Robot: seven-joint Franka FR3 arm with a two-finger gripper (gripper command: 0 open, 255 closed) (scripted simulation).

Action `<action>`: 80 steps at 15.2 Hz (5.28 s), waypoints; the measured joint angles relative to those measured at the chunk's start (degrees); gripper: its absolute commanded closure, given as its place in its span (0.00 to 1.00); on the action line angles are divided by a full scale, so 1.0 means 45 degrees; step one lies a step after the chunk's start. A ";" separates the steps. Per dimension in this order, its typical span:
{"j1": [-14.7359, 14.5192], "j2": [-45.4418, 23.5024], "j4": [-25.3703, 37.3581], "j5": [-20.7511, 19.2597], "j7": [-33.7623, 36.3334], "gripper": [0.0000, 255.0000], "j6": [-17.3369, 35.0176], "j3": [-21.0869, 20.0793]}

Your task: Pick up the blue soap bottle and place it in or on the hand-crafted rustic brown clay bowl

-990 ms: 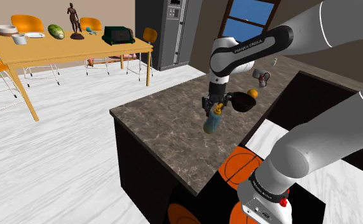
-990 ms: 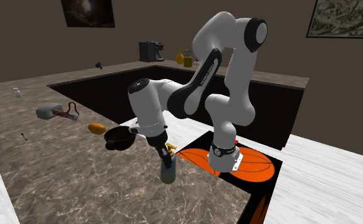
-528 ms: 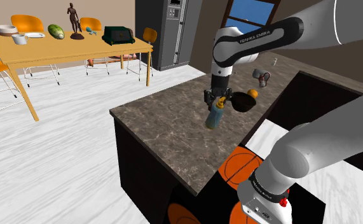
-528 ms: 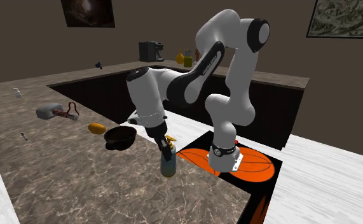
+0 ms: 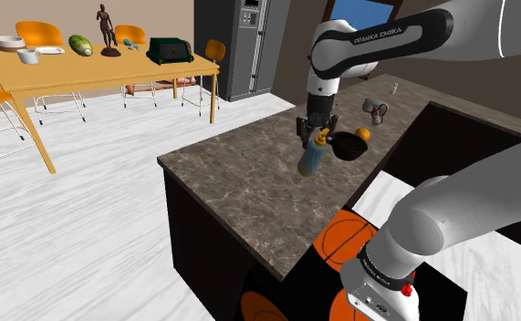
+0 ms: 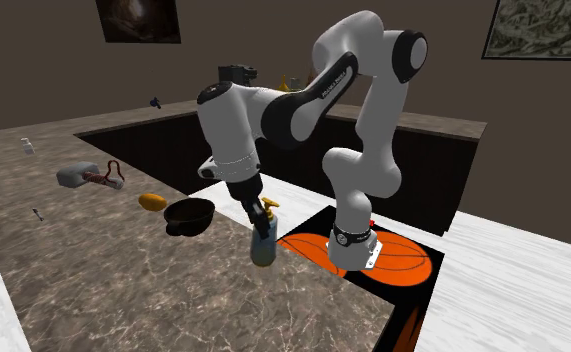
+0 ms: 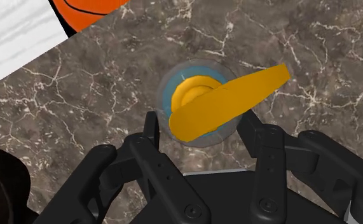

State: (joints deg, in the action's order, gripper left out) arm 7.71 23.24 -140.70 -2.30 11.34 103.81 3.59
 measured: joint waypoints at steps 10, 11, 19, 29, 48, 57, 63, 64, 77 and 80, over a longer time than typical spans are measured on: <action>-0.0001 0.0397 0.1388 0.0012 -0.0032 1.00 -0.1785 -0.0032; 0.0004 0.0438 0.1540 0.0007 -0.0043 1.00 -0.1977 -0.0029; 0.0249 0.0256 0.2686 -0.0283 -0.0639 1.00 -0.2923 0.0382; 0.1340 -0.1888 0.5106 -0.1296 -0.3584 1.00 -0.2980 0.2388; 0.3345 -0.7553 1.0894 -0.0449 -0.8243 1.00 -0.2871 0.4712; 0.3345 -0.7591 0.9441 -0.0441 -0.8124 1.00 -0.1389 0.4701; 0.3349 -0.7764 0.8910 -0.0376 -0.8065 1.00 -0.0701 0.4676; 0.3350 -0.7766 0.8895 -0.0376 -0.8065 1.00 -0.0683 0.4676; 0.3330 -0.7797 0.9815 -0.0351 -0.8090 0.00 -0.1553 0.4660; 0.3323 -0.7897 1.0549 -0.0300 -0.8112 0.00 -0.2202 0.4642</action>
State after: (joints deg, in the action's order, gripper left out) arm 22.66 -12.29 -93.23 -3.65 -25.17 93.90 24.48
